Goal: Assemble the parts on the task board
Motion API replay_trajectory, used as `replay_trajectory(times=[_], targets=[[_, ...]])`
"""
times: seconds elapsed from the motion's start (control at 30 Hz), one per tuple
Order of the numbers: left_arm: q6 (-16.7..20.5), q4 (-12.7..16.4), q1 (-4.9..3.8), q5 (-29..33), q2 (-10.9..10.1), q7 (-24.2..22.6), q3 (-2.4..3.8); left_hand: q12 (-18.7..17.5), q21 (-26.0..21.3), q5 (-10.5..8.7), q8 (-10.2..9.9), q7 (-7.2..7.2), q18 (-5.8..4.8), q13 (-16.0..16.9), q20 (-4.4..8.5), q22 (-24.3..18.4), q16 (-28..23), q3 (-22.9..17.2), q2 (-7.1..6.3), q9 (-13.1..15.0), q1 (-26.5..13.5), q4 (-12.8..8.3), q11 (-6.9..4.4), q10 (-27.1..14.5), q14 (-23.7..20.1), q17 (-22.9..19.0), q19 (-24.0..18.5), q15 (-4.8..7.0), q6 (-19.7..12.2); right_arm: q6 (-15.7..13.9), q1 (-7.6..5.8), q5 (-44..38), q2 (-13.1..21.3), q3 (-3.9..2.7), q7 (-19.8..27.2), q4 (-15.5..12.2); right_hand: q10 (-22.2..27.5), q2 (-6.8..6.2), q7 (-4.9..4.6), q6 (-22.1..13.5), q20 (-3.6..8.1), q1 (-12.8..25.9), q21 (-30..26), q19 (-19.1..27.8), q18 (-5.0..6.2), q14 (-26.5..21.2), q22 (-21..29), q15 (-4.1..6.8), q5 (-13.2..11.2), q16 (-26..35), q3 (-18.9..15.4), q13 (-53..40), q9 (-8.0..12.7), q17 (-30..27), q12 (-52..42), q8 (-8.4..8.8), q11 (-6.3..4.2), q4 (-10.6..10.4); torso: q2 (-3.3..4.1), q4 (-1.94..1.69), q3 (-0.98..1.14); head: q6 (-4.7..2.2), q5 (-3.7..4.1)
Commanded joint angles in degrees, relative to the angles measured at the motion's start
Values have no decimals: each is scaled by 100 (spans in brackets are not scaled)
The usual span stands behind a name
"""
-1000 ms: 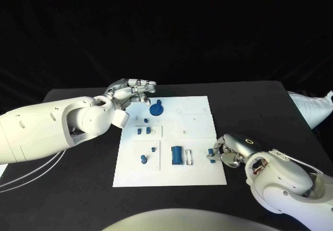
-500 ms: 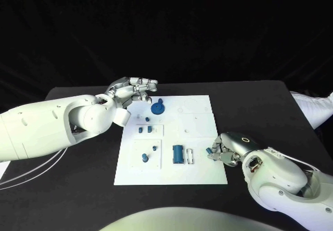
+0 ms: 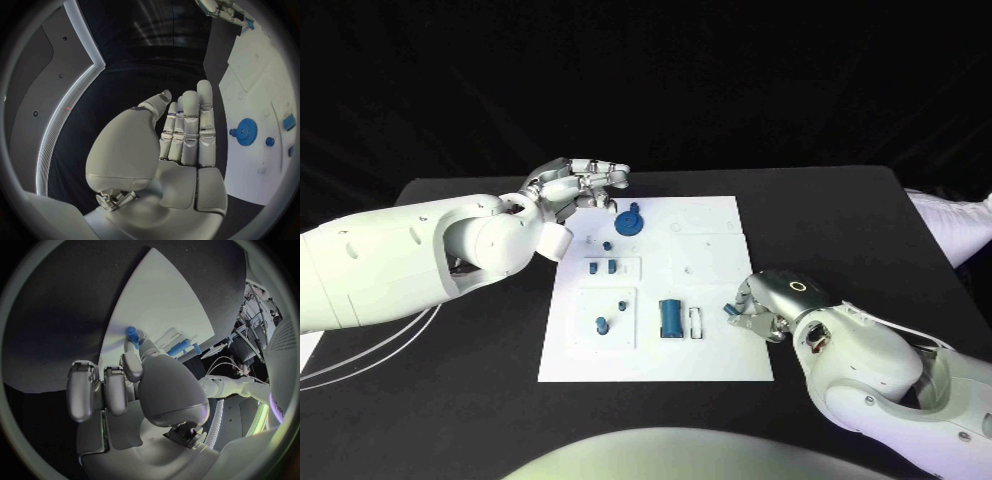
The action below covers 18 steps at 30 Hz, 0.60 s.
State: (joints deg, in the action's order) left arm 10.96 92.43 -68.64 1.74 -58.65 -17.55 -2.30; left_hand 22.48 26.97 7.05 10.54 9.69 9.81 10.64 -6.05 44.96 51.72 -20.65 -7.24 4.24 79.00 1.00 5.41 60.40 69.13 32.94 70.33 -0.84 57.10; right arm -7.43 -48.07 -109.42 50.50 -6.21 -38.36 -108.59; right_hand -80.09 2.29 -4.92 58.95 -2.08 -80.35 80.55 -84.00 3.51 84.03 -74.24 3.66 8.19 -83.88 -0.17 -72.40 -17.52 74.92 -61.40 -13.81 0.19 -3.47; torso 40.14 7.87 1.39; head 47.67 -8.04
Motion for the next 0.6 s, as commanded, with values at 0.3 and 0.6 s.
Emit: replay_trajectory(times=[0.3, 0.6], targets=[[-100, 28, -2, -60, 11, -23, 3, 34, -38, 18, 32, 12, 57, 6, -28, -9, 24, 41, 60, -3, -14, -1, 3, -53, -39, -6, -6, 12, -36, 941, 73, -10, -113, 126, -270, 242, 60, -87, -11, 47, 1, -31, -17, -19, -19, 423, 5, 19, 199, -1, 169, 27, 126, 674, 70, 63, -1, 55, -5, 0, -1, 26, 3], [-104, 28, -2, -77, 17, -24, 3, 34, -38, 18, 32, 12, 57, 6, -28, -9, 24, 41, 60, -3, -14, -1, 3, -53, -39, -6, -6, 12, -36, -40, 72, 155, -89, 136, -297, 138, 21, -120, 19, 164, 19, 29, 23, -50, -32, 435, -62, 41, 855, -30, 776, -9, 170, 723, 19, 109, -35, 176, -8, 3, 4, 13, -17]])
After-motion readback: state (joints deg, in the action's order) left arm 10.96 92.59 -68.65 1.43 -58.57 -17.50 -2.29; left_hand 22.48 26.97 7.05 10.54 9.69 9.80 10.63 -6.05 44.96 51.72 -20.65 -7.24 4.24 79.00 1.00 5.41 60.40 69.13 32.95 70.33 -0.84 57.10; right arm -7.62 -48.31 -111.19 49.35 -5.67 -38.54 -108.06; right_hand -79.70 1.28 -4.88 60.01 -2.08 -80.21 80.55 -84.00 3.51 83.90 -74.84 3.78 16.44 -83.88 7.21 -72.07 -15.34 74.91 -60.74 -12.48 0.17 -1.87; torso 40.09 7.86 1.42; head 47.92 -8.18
